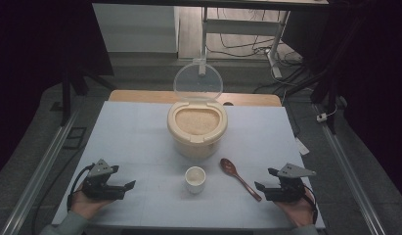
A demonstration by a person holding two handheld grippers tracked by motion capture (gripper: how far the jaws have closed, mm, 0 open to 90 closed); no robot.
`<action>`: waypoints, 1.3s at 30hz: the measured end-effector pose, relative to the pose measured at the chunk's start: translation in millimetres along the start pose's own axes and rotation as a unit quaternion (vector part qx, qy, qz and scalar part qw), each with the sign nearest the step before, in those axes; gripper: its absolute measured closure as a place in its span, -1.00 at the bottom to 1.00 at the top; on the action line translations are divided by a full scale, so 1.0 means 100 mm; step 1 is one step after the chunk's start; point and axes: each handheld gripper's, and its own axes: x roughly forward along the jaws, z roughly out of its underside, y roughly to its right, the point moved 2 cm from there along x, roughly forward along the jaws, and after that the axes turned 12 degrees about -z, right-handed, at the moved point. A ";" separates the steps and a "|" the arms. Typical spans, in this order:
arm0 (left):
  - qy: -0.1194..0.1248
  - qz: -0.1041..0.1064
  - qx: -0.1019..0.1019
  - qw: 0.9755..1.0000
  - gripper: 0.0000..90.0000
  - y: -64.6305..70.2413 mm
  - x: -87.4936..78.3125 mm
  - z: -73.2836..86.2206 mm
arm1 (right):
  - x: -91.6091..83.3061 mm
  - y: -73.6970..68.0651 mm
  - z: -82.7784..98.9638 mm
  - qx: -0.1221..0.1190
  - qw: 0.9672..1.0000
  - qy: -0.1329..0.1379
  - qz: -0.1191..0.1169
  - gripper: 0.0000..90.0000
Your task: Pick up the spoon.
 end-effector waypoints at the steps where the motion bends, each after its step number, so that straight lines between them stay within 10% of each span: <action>1: -0.001 0.000 0.000 1.000 -0.71 0.01 0.00 0.00 | 0.00 -0.01 0.00 -0.002 1.000 -0.002 0.002 -0.46; 20: 0.004 0.005 0.001 1.000 -0.70 0.04 0.01 -0.02 | -0.01 -0.03 -0.06 -0.001 1.000 -0.014 0.001 -0.33; 39: -0.003 0.003 0.004 1.000 -0.67 0.04 0.05 -0.03 | -0.02 -0.27 -0.58 -0.001 0.997 -0.071 -0.023 -0.31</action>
